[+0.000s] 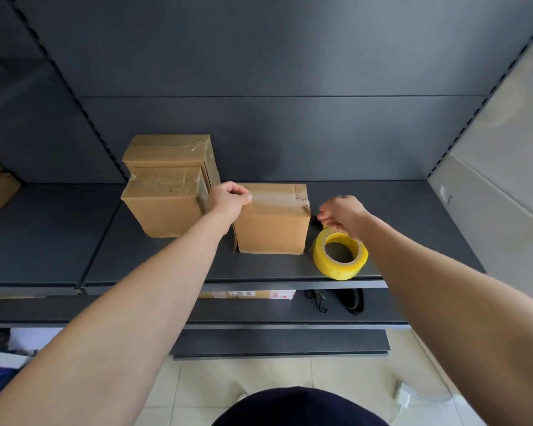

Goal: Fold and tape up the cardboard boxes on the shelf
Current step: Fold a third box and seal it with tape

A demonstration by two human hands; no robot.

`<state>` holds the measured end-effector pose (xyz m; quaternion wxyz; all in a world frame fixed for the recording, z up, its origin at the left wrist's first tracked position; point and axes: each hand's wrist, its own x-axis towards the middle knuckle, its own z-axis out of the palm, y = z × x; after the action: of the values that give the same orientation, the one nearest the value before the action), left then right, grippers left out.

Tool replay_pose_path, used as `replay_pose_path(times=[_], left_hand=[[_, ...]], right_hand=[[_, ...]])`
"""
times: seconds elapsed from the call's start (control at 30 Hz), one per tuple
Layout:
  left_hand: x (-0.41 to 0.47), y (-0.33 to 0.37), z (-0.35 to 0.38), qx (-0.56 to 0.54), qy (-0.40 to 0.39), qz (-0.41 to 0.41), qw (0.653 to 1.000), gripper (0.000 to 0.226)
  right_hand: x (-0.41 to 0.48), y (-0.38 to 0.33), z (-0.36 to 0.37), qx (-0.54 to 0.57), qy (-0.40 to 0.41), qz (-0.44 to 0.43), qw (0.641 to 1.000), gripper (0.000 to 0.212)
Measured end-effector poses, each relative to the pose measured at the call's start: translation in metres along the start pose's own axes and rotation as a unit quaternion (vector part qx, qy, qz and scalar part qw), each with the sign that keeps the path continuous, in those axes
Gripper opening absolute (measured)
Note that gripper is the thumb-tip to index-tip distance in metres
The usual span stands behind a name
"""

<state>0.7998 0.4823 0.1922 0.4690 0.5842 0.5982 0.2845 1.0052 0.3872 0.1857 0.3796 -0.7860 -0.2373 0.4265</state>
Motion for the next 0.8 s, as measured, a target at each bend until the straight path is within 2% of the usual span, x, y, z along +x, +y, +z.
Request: replay_pose_path(times=[0.03,0.1,0.13,0.2,0.27,0.37,0.4,0.47,0.5,0.63,0.8], left_hand=[[0.0,0.0,0.002,0.015,0.007,0.005,1.0,0.021],[0.002,0.001,0.002,0.064,0.029,0.017,0.997,0.022],[0.003,0.001,0.003,0.097,0.039,0.026,0.994,0.021],[0.002,0.002,0.006,0.153,0.054,0.053,0.985,0.016],[0.0,0.003,0.008,0.199,0.06,0.081,0.975,0.015],[-0.002,0.004,0.011,0.231,0.06,0.093,0.967,0.018],[-0.002,0.004,0.011,0.23,0.06,0.091,0.967,0.018],[-0.002,0.004,0.011,0.232,0.062,0.091,0.966,0.019],[-0.001,0.005,0.012,0.236,0.063,0.091,0.965,0.02],[-0.001,0.007,0.011,0.26,0.062,0.098,0.959,0.021],[0.001,0.007,0.009,0.279,0.059,0.101,0.953,0.025]], right_hand=[[0.0,0.006,-0.004,-0.13,-0.012,0.007,0.991,0.033],[-0.005,0.018,-0.003,-0.367,-0.069,0.01,0.928,0.034],[-0.008,0.026,-0.002,-0.431,-0.101,0.02,0.896,0.038],[-0.011,0.041,0.003,-0.482,-0.146,0.034,0.863,0.055],[-0.016,0.05,0.01,-0.529,-0.15,0.036,0.835,0.06],[-0.015,0.053,0.014,-0.624,-0.139,0.01,0.769,0.029],[-0.017,0.049,0.012,-0.642,-0.138,0.006,0.755,0.025],[-0.015,0.037,0.003,-0.642,-0.134,0.002,0.755,0.035],[-0.015,0.029,-0.003,-0.62,-0.124,-0.002,0.775,0.038],[-0.023,-0.008,-0.03,-0.602,-0.063,-0.077,0.792,0.042],[-0.045,-0.06,-0.06,-0.457,-0.035,-0.142,0.877,0.043]])
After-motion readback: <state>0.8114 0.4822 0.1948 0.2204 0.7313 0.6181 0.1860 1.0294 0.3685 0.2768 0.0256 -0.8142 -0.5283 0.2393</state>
